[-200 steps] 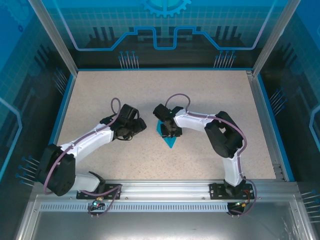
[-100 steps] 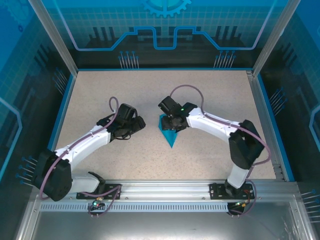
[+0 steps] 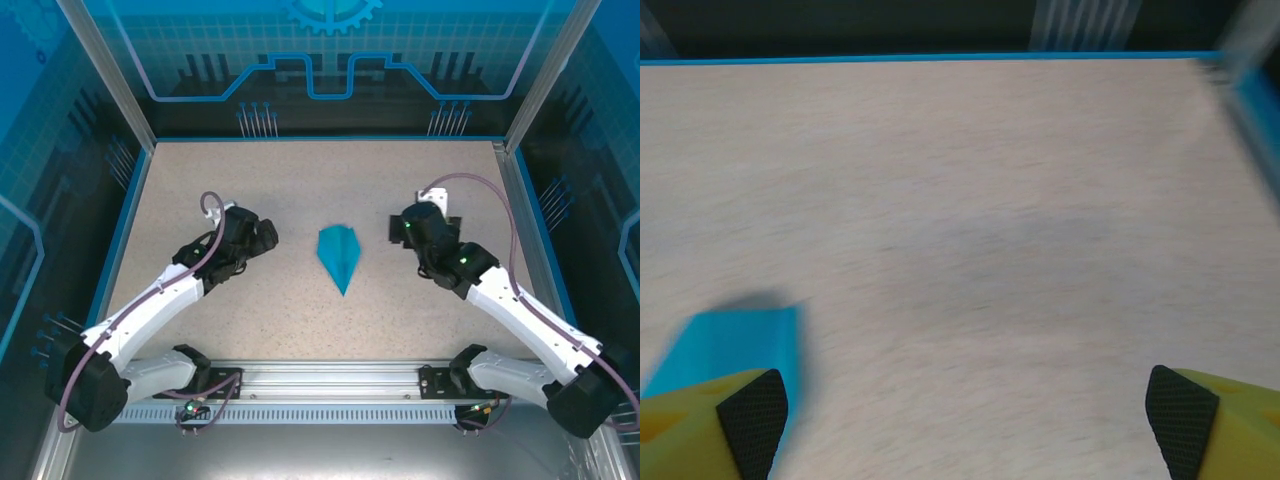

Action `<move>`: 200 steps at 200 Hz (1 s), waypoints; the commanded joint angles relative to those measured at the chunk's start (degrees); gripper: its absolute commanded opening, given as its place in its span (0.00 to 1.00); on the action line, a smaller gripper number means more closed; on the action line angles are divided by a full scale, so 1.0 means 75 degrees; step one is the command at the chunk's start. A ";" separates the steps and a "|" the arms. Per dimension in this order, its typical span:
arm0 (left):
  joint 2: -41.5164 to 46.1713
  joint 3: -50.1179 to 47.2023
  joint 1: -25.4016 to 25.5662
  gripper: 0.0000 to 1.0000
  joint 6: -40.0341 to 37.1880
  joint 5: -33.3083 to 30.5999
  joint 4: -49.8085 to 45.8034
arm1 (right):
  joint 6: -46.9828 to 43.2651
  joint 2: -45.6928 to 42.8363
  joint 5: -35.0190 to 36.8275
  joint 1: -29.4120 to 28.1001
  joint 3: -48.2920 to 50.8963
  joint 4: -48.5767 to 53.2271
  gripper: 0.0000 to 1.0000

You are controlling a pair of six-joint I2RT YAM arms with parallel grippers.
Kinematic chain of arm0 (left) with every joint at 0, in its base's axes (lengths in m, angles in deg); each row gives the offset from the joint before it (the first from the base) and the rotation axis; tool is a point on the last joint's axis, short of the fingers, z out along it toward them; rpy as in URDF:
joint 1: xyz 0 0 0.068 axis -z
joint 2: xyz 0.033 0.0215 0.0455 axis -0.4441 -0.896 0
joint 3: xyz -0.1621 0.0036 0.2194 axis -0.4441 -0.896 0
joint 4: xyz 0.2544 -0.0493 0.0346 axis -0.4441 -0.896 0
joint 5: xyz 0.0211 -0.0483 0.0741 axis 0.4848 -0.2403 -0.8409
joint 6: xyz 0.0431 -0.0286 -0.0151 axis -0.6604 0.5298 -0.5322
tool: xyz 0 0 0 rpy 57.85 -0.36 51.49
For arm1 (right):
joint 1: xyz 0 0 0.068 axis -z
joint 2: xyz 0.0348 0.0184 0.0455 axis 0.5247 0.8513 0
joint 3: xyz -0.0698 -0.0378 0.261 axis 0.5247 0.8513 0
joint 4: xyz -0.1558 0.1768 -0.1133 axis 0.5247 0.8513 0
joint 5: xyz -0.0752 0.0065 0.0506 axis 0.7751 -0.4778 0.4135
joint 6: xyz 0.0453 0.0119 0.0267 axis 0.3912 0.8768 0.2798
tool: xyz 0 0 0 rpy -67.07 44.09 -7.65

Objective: Fold a paper plane with a square sheet of paper (pick it up from the middle)
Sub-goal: Reset both arms

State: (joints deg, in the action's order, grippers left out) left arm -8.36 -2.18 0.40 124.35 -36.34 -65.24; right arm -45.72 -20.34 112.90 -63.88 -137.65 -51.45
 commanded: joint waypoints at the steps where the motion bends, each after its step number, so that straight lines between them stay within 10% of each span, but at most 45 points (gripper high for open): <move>1: 0.0179 -0.0226 -0.0065 0.99 -0.1042 -0.1582 0.0342 | -0.1544 0.0251 0.0183 0.0908 0.0842 -0.0974 0.97; 103: -0.1155 -0.0980 -0.2313 0.99 -0.2920 -0.1802 0.2551 | -0.3483 0.2234 -0.2903 0.2799 0.2860 -0.6270 0.97; 200: -0.2628 -0.2717 -0.2718 0.99 -0.5227 0.0054 0.8488 | -0.3819 0.3294 -0.5071 0.3678 0.3864 -0.9746 0.96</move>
State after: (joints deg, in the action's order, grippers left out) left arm -27.29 -19.91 -17.59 90.08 -43.88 -17.37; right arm -73.96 3.66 78.30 -36.05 -109.80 -116.06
